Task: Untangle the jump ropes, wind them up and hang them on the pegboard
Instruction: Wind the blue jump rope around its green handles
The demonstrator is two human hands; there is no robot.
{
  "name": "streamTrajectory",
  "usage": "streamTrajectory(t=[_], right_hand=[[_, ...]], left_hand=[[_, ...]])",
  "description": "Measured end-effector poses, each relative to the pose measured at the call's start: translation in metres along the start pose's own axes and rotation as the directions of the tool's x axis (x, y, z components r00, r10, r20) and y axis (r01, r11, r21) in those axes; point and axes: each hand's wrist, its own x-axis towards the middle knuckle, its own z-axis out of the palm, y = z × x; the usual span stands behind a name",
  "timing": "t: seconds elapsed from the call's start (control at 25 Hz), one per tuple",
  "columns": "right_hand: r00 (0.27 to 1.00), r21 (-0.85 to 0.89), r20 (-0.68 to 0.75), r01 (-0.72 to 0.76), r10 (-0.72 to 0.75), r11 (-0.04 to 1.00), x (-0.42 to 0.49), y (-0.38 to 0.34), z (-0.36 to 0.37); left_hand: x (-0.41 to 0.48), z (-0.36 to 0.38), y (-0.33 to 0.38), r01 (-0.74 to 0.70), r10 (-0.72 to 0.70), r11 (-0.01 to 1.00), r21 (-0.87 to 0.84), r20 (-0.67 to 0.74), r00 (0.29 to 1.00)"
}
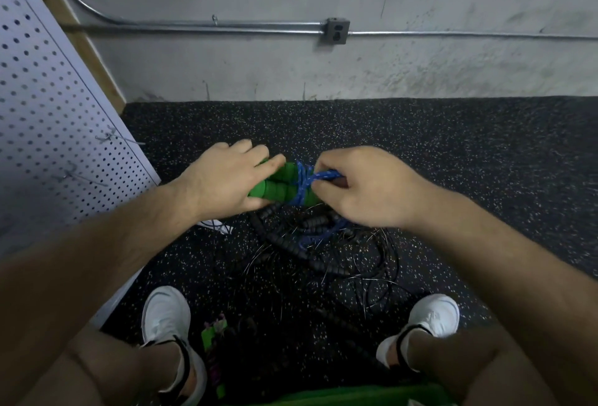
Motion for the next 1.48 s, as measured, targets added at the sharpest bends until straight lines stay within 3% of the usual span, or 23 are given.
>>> streamTrajectory(t=[0.08, 0.28, 0.4, 0.52, 0.68, 0.76, 0.92, 1.12, 1.32, 1.4, 1.48], right_hand=[[0.999, -0.016, -0.001, 0.034, -0.034, 0.999, 0.003, 0.012, -0.013], [0.999, 0.186, -0.009, 0.046, -0.045, 0.982, 0.021, 0.061, -0.009], [1.000, 0.359, -0.007, -0.025, 0.030, 0.933, 0.024, 0.080, 0.004], [0.998, 0.526, 0.017, -0.056, 0.055, 0.848, 0.022, 0.070, 0.028], [0.992, 0.474, 0.084, -0.127, 0.099, 0.871, 0.022, 0.030, 0.073], [0.991, 0.525, 0.094, -0.131, 0.095, 0.841, 0.020, 0.016, 0.085], [0.995, 0.407, 0.066, -0.099, 0.079, 0.908, 0.015, -0.005, 0.068], [0.978, 0.372, 0.207, -0.076, -0.003, 0.925, 0.005, -0.007, -0.001], [0.993, 0.034, -0.054, 0.105, -0.103, 0.994, 0.016, 0.032, -0.016], [0.984, 0.101, -0.089, 0.165, -0.156, 0.981, 0.021, 0.049, -0.016], [0.987, 0.233, -0.122, 0.135, -0.108, 0.963, 0.028, 0.066, -0.011]], left_hand=[[0.000, -0.004, 0.012, -0.081, 0.080, 0.996, -0.035, -0.030, 0.996], [0.002, -0.025, 0.039, -0.224, 0.199, 0.964, -0.145, -0.171, 0.965], [0.004, -0.043, 0.044, -0.184, 0.136, 0.958, -0.221, -0.216, 0.967], [0.008, -0.052, 0.035, -0.015, -0.036, 0.965, -0.261, -0.190, 0.981], [0.013, -0.038, 0.007, 0.168, -0.196, 0.966, -0.199, -0.131, 0.972], [0.013, -0.027, 0.000, 0.207, -0.223, 0.967, -0.150, -0.101, 0.970], [0.011, -0.014, -0.009, 0.218, -0.222, 0.971, -0.103, -0.036, 0.974], [0.007, -0.014, -0.002, 0.058, -0.062, 0.993, -0.106, -0.031, 0.998], [0.008, -0.028, 0.021, -0.138, 0.119, 0.978, -0.158, -0.125, 0.985], [0.007, -0.039, 0.027, -0.177, 0.147, 0.966, -0.188, -0.160, 0.976], [0.007, -0.052, 0.031, -0.169, 0.124, 0.954, -0.248, -0.188, 0.974]])
